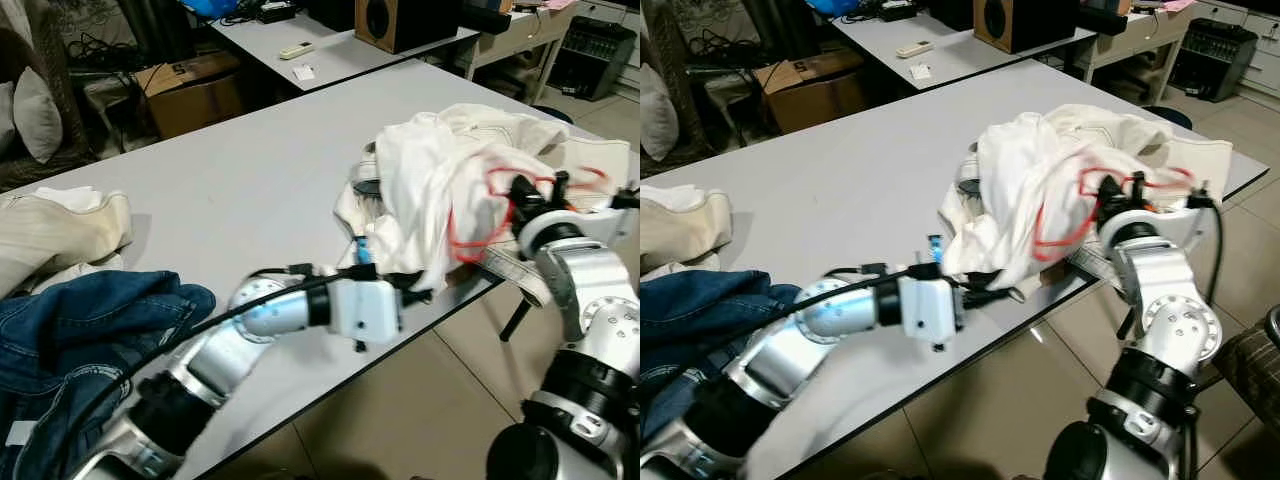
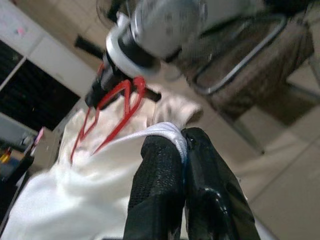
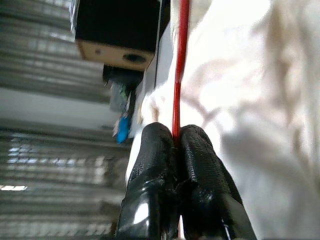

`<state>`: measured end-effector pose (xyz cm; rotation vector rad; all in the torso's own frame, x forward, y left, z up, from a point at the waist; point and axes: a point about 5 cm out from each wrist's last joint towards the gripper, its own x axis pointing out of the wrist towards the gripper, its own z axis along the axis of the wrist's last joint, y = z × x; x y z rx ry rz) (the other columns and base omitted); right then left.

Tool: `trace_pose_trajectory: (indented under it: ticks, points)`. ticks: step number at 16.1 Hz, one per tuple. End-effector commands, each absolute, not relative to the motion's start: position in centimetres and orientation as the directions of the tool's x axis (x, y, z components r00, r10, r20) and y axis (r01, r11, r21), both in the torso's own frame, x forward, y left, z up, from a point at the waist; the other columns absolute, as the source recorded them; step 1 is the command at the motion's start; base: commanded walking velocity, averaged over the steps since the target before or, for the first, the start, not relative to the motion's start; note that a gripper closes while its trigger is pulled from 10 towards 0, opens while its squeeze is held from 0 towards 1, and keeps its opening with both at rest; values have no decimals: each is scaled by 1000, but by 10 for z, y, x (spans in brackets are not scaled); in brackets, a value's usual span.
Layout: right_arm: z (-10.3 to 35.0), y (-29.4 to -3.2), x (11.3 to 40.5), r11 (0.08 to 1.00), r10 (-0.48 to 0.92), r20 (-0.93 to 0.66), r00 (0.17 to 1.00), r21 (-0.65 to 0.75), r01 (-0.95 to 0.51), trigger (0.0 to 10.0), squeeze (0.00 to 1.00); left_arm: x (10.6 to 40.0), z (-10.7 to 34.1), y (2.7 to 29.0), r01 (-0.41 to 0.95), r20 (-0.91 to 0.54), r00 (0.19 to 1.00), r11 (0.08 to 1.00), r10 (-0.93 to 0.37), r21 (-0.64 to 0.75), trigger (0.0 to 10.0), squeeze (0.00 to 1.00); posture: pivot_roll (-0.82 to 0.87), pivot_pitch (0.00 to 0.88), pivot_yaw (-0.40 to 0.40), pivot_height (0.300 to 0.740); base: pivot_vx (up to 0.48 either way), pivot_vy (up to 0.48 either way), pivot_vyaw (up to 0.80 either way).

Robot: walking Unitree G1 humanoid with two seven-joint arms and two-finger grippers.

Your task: Hang hanger

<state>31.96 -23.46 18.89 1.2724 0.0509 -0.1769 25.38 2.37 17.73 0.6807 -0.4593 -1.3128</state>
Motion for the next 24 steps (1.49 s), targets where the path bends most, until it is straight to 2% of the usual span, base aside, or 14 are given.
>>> trace_pose_trajectory:
  ticks: [1,2,5,7,9,10,11,12,13,14,19,20,21,24]
  points:
    - [195,-230,325,317,-100,-122,987,937,148,10000,0,248,187,17,708,-35,164,93,-986,700,0,0,-175,0,94,740,0,0,0]
    - [198,-222,327,353,-62,-109,992,927,124,10000,0,257,190,19,674,-31,225,133,-974,727,0,0,-175,0,94,740,0,0,0]
    - [199,-218,328,357,-49,-100,994,928,110,10000,0,263,192,26,668,-34,253,149,-967,729,0,0,-172,0,90,740,0,0,0]
    - [200,-220,327,377,-64,-93,994,919,111,10000,0,259,194,27,673,-18,223,141,-975,726,0,0,-172,0,90,740,0,0,0]
    - [201,-226,326,320,-112,-82,990,940,114,10000,0,248,193,22,712,-24,142,85,-990,697,0,0,-173,0,91,740,0,0,0]
    - [204,-224,326,322,-99,-58,993,943,87,10000,0,246,189,20,721,-40,135,70,-990,689,0,0,-173,0,91,740,0,0,0]
    - [208,-219,326,363,-62,-44,997,930,64,10000,0,246,189,18,718,-35,141,78,-989,691,0,0,-173,0,91,740,0,0,0]
    - [209,-215,325,453,-35,-50,998,890,61,10000,0,248,194,16,712,1,157,114,-988,693,0,0,-178,0,96,740,0,0,0]
    - [211,-214,321,644,-38,-39,999,763,54,10000,0,249,201,16,694,50,168,154,-985,703,0,0,-178,0,95,740,0,0,0]
    - [213,-214,318,692,-36,-19,999,721,39,10000,0,250,202,17,689,59,170,162,-984,706,0,0,-178,0,95,740,0,0,0]
    - [242,-220,298,553,36,259,965,799,-235,10000,0,255,203,22,671,72,212,199,-975,714,0,0,-181,0,93,740,0,0,0]
    - [241,-225,295,602,33,255,966,766,-223,10000,0,256,203,24,667,71,224,206,-972,716,0,0,-182,0,92,740,0,0,0]
    - [239,-240,293,582,-47,255,966,793,-181,10000,0,257,204,26,664,72,224,207,-972,718,0,0,-182,0,92,740,0,0,0]
    - [246,-254,292,401,-148,296,944,890,-216,10000,0,251,201,19,676,57,183,167,-982,718,0,0,-182,0,90,740,0,0,0]
